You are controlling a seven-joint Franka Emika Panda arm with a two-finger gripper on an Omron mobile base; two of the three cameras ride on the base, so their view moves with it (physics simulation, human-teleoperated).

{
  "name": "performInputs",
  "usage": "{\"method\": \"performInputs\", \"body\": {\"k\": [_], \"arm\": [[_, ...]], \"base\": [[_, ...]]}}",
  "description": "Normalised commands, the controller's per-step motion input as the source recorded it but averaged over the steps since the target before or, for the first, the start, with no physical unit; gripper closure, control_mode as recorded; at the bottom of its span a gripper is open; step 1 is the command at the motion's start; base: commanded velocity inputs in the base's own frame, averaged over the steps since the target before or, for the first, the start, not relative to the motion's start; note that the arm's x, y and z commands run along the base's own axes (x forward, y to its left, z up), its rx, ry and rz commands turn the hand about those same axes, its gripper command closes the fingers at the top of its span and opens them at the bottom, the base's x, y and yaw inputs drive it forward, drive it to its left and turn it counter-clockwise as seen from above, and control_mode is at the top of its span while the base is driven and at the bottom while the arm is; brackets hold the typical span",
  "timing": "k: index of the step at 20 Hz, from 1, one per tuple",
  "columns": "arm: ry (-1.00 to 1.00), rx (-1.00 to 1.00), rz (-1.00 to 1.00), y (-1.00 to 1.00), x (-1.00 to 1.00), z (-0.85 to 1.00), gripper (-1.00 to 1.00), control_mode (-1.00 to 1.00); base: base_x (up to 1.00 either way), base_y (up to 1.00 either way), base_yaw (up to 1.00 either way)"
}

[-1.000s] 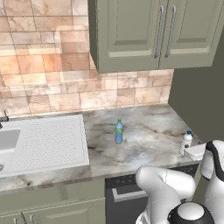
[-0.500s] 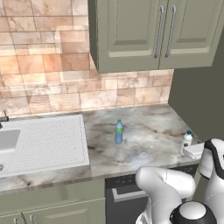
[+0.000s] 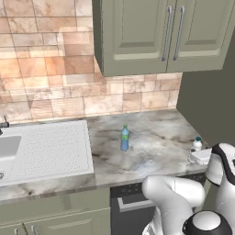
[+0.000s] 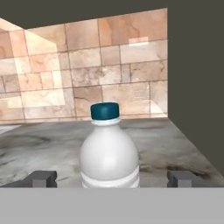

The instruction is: Take the bottled waters from the counter and place them in the freezer to freeze. Close the freezer door after placing the bottles.

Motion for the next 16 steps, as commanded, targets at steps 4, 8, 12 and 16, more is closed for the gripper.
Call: {"method": "performInputs", "body": {"k": [4, 8, 12, 16], "arm": [[0.00, 0.00, 0.00, 0.00, 0.13, 0.00, -1.00, -1.00], [0.00, 0.00, 0.00, 0.00, 0.12, 0.00, -1.00, -1.00], [0.00, 0.00, 0.00, 0.00, 0.10, 0.00, -1.00, -1.00], [0.00, 0.00, 0.00, 0.00, 0.07, 0.00, -1.00, -1.00]], "base": [[0.00, 0.00, 0.00], [0.00, 0.00, 0.00], [0.00, 0.00, 0.00], [0.00, 0.00, 0.00]]}}
